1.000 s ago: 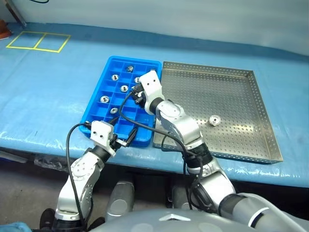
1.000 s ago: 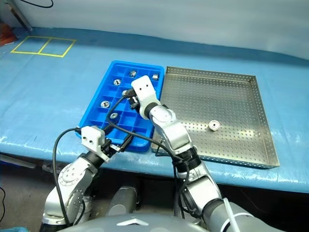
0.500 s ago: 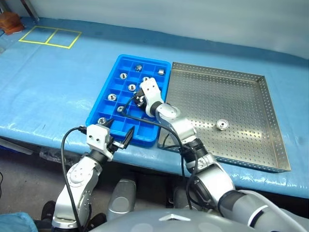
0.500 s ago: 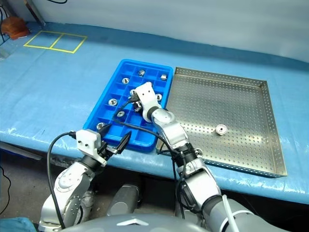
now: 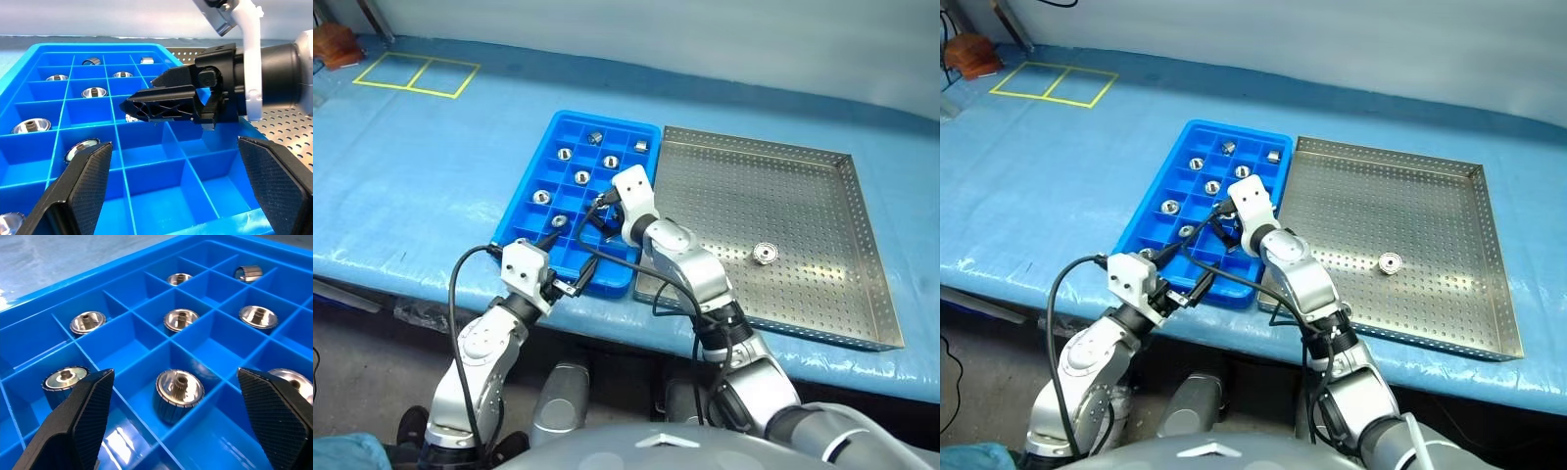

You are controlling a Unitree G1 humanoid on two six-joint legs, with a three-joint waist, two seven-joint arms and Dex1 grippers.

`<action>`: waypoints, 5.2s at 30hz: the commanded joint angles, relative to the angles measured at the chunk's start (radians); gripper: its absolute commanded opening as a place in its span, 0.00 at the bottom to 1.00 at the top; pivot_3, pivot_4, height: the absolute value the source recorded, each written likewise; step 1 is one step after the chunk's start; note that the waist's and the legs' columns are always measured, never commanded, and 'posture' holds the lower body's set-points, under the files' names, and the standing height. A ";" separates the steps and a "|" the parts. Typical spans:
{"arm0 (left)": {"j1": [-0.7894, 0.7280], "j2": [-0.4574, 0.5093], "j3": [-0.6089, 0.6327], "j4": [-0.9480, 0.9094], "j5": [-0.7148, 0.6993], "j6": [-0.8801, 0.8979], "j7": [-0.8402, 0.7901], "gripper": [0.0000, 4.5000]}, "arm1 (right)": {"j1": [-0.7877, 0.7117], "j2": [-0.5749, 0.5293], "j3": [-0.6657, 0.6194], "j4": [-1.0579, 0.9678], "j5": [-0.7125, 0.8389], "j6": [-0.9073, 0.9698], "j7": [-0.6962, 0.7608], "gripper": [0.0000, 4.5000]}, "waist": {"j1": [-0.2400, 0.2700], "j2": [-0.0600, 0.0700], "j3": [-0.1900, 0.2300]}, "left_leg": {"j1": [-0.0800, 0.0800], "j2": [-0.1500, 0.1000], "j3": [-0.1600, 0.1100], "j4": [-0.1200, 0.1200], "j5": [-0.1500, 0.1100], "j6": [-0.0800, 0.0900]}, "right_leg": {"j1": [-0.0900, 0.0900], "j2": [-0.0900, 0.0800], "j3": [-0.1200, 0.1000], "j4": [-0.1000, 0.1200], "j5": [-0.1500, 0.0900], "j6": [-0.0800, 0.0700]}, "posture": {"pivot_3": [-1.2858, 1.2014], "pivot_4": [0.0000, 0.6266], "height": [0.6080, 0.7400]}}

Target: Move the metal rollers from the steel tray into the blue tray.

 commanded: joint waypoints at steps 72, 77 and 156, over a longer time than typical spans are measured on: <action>0.049 0.022 0.051 -0.066 0.019 -0.041 0.027 1.00 | 0.067 -0.016 0.087 -0.309 0.064 0.241 0.004 0.40 | -0.024 0.002 0.000 | 0.000 0.001 -0.001 0.002 0.000 0.000 | 0.001 0.001 -0.001 0.001 0.000 0.001 | 0.64 0.24 1.00; 0.049 0.019 0.039 -0.064 0.017 -0.039 0.029 1.00 | 0.041 -0.023 0.113 -0.262 0.050 0.289 0.011 0.40 | -0.012 0.002 0.000 | 0.000 0.001 -0.001 0.001 0.000 0.000 | 0.000 0.001 -0.001 0.001 0.000 0.000 | 0.64 0.24 1.00; -1.361 -0.096 -0.566 1.561 0.575 -1.160 -0.846 1.00 | 0.890 -0.291 -0.147 -0.957 0.012 0.033 -0.055 1.00 | -0.262 -0.002 0.002 | -0.002 -0.001 0.002 0.008 -0.003 0.002 | 0.002 0.000 0.003 0.000 0.000 0.006 | 0.38 0.24 1.00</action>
